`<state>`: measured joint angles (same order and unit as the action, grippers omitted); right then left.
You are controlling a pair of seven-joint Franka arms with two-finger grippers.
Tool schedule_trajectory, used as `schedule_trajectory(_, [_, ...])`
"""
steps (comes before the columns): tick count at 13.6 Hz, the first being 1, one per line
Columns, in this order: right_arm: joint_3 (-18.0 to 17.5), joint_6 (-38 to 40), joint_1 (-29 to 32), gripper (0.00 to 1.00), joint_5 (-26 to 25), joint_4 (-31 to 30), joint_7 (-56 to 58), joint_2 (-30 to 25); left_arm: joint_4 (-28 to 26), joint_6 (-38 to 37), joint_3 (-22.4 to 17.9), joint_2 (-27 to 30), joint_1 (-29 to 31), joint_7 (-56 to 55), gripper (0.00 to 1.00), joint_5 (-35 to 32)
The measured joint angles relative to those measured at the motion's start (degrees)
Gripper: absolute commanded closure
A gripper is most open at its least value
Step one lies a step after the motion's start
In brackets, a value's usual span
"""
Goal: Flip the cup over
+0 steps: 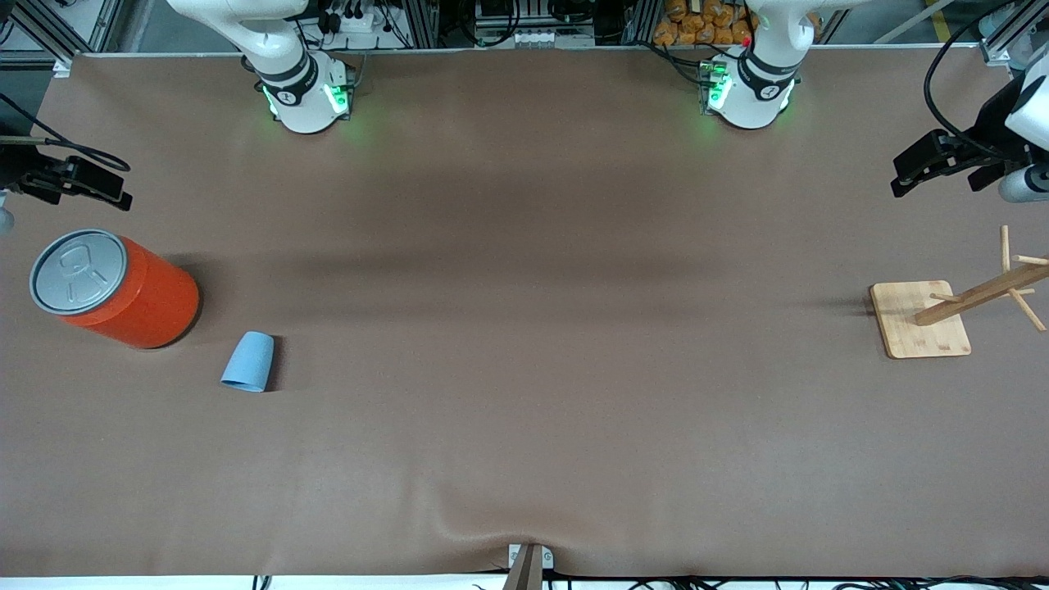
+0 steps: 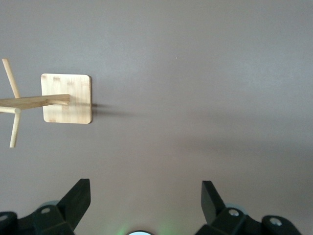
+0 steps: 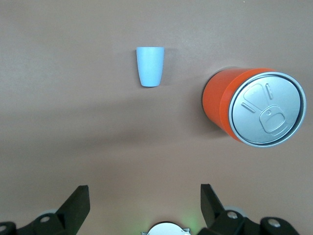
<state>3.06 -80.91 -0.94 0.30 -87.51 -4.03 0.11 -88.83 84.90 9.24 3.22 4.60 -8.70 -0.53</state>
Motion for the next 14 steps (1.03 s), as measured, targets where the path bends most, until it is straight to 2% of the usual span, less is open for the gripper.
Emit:
schedule_trajectory(10, [-0.05, -0.14, -0.01, 0.0, 0.02, -1.92, 0.05, 0.29, 1.74, -1.3, 0.45, 0.0, -0.05, 0.08, 0.0, -0.49])
schedule_trajectory(14, [-0.15, -2.4, -0.03, 0.0, 0.02, -3.82, 0.19, 3.77, 1.74, -1.93, 0.56, 0.0, -0.07, 0.11, 0.0, -0.49])
